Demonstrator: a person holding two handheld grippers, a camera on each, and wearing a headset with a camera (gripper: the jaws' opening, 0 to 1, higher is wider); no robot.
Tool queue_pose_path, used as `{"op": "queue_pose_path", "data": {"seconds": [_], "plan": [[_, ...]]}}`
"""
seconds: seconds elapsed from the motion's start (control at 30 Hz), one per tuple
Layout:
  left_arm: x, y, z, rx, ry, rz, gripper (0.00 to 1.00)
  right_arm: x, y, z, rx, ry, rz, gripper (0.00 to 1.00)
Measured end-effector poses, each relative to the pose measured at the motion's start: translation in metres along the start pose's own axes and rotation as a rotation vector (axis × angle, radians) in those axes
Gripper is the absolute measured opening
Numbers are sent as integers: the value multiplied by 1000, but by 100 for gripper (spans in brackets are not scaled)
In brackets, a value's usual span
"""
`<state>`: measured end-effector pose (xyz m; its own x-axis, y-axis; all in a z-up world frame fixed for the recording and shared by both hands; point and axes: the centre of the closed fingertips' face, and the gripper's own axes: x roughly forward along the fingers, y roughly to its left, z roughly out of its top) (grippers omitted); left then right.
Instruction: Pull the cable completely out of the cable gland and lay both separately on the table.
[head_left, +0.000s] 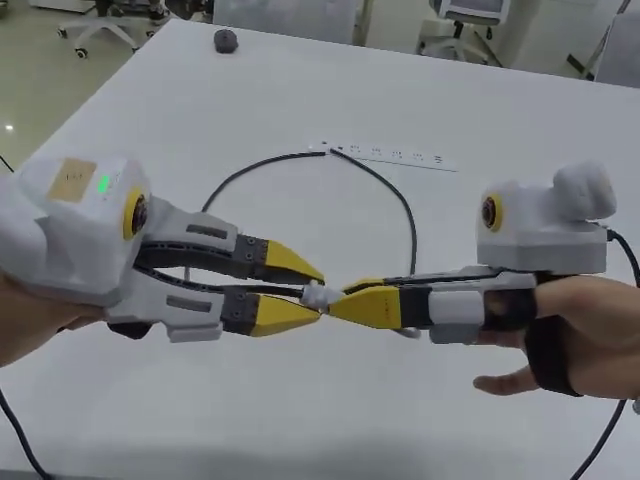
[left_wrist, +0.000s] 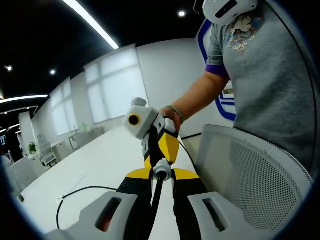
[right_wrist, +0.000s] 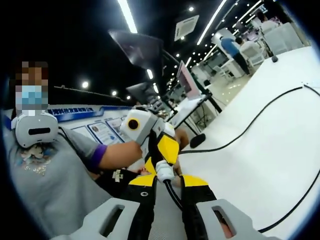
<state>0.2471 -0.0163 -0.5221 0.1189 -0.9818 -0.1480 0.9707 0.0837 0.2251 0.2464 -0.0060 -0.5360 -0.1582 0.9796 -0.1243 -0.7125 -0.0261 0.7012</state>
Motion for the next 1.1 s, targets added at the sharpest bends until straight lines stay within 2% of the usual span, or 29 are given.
{"op": "queue_pose_path", "data": {"seconds": [0.07, 0.17, 0.47, 0.67, 0.77, 0.9, 1.03, 1.1], "plan": [[0, 0, 0, 11, 3, 2, 15, 0, 0, 1, 19, 0, 15, 14], [0, 0, -2, 25, 12, -1, 15, 0, 4, 6, 74, -32, 57, 9], [1, -2, -2, 39, 16, -7, 15, -1, 5, 2, 100, -1, 58, 9], [2, 1, -2, 38, 17, 6, 15, -2, 5, 5, -8, 16, 15, 8], [1, 4, -1, 27, 9, 18, 15, -3, 4, 8, -105, 19, -18, 8], [2, 3, -3, 24, 21, 17, 15, -2, 4, 5, -157, 50, -52, 7], [3, 4, -9, -10, 30, 24, 15, -1, -2, 2, -268, 81, -100, 7], [3, 5, -10, -39, 19, 27, 15, 0, -1, 2, -278, 87, -107, 7]]}}
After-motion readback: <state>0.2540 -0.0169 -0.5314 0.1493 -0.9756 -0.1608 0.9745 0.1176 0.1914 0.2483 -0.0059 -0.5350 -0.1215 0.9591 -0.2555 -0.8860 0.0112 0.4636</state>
